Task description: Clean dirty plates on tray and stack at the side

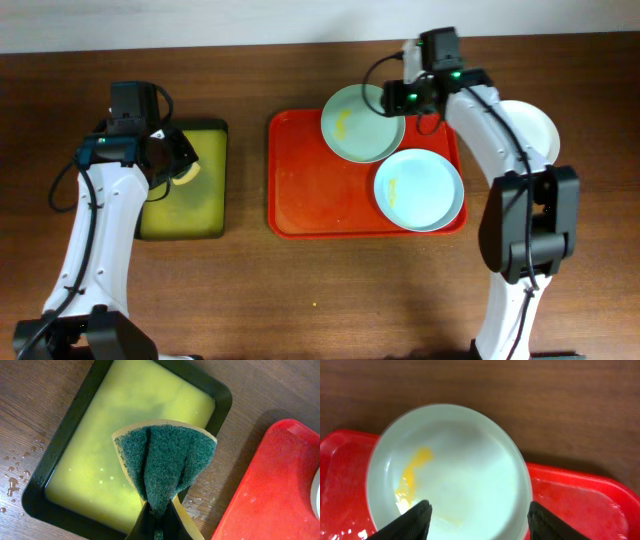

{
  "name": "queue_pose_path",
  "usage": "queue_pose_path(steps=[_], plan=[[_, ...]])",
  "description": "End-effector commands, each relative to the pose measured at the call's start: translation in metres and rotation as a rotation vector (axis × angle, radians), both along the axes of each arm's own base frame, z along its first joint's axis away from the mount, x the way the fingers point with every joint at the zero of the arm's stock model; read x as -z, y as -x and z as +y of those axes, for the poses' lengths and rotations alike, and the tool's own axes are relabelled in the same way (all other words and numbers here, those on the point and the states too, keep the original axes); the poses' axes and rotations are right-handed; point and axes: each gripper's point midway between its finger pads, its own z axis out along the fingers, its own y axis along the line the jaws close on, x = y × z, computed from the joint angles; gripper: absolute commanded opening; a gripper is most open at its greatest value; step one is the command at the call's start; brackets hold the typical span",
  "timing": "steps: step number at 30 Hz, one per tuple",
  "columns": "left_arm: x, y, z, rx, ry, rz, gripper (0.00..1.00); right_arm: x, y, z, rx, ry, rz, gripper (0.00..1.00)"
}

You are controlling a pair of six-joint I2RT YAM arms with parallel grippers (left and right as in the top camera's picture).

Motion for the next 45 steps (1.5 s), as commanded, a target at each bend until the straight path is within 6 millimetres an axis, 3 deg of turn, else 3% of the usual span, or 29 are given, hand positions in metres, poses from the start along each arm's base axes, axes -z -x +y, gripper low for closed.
queue_pose_path(steps=[1, 3, 7, 10, 11, 13, 14, 17, 20, 21, 24, 26, 28, 30, 32, 34, 36, 38, 40, 42, 45], plan=[[-0.003, -0.003, -0.002, 0.016, 0.001, -0.010, 0.00, 0.035, -0.007, -0.001, 0.028, 0.062, 0.020, 0.63], [-0.003, -0.003, -0.002, 0.016, 0.001, -0.011, 0.00, 0.061, -0.007, -0.018, 0.135, 0.110, 0.070, 0.62], [-0.003, -0.003, -0.002, 0.016, 0.001, -0.011, 0.00, 0.071, -0.001, -0.029, 0.160, 0.153, 0.104, 0.61], [-0.003, -0.003, -0.002, 0.016, 0.001, -0.011, 0.00, 0.088, 0.009, -0.029, 0.151, 0.162, 0.163, 0.35], [-0.003, -0.003, -0.002, 0.016, 0.001, -0.011, 0.00, 0.089, 0.010, -0.024, 0.139, 0.140, 0.169, 0.32], [-0.003, -0.003, -0.002, 0.016, 0.001, -0.011, 0.00, 0.087, 0.014, -0.001, 0.073, 0.022, 0.189, 0.17], [-0.003, -0.003, -0.002, 0.016, 0.001, -0.010, 0.00, 0.087, 0.017, 0.003, 0.061, 0.001, 0.203, 0.16], [-0.003, -0.003, -0.002, 0.016, 0.001, -0.010, 0.00, 0.091, 0.025, 0.001, 0.063, 0.009, 0.237, 0.31], [-0.003, -0.003, -0.002, 0.016, 0.001, -0.010, 0.00, 0.104, 0.029, 0.000, 0.080, 0.014, 0.268, 0.31], [-0.003, -0.003, -0.002, 0.016, 0.001, -0.010, 0.00, 0.103, 0.029, 0.000, 0.079, 0.014, 0.268, 0.23], [-0.003, -0.003, -0.001, 0.016, 0.001, -0.011, 0.00, 0.100, 0.033, 0.021, 0.026, -0.065, 0.282, 0.04], [-0.003, -0.004, -0.001, 0.016, 0.000, -0.015, 0.00, 0.100, 0.047, 0.052, -0.050, -0.063, 0.301, 0.04], [-0.002, -0.005, 0.000, 0.012, -0.006, -0.013, 0.00, 0.104, 0.076, 0.091, -0.135, -0.034, 0.359, 0.04], [0.006, -0.009, 0.000, 0.012, -0.006, 0.001, 0.00, 0.108, 0.097, 0.108, -0.175, 0.014, 0.403, 0.04], [0.028, -0.015, 0.001, 0.012, -0.004, 0.045, 0.00, 0.115, 0.115, 0.098, -0.164, 0.156, 0.443, 0.04], [0.057, -0.026, 0.005, 0.003, -0.012, 0.083, 0.00, 0.115, 0.135, 0.091, -0.160, 0.183, 0.526, 0.04], [0.073, -0.032, 0.007, 0.001, -0.017, 0.102, 0.00, 0.108, 0.141, 0.088, -0.155, 0.188, 0.543, 0.04], [0.086, -0.035, 0.013, -0.012, -0.041, 0.123, 0.00, 0.092, 0.141, 0.087, -0.154, 0.190, 0.524, 0.04], [0.091, -0.035, 0.016, -0.020, -0.050, 0.133, 0.00, 0.073, 0.133, 0.073, -0.123, 0.261, 0.460, 0.04], [0.092, -0.035, 0.018, -0.024, -0.050, 0.135, 0.00, 0.072, 0.124, 0.054, -0.031, 0.351, 0.424, 0.04], [0.111, -0.040, 0.021, 0.004, -0.068, 0.155, 0.00, 0.073, 0.118, 0.059, 0.017, 0.313, 0.411, 0.04]])
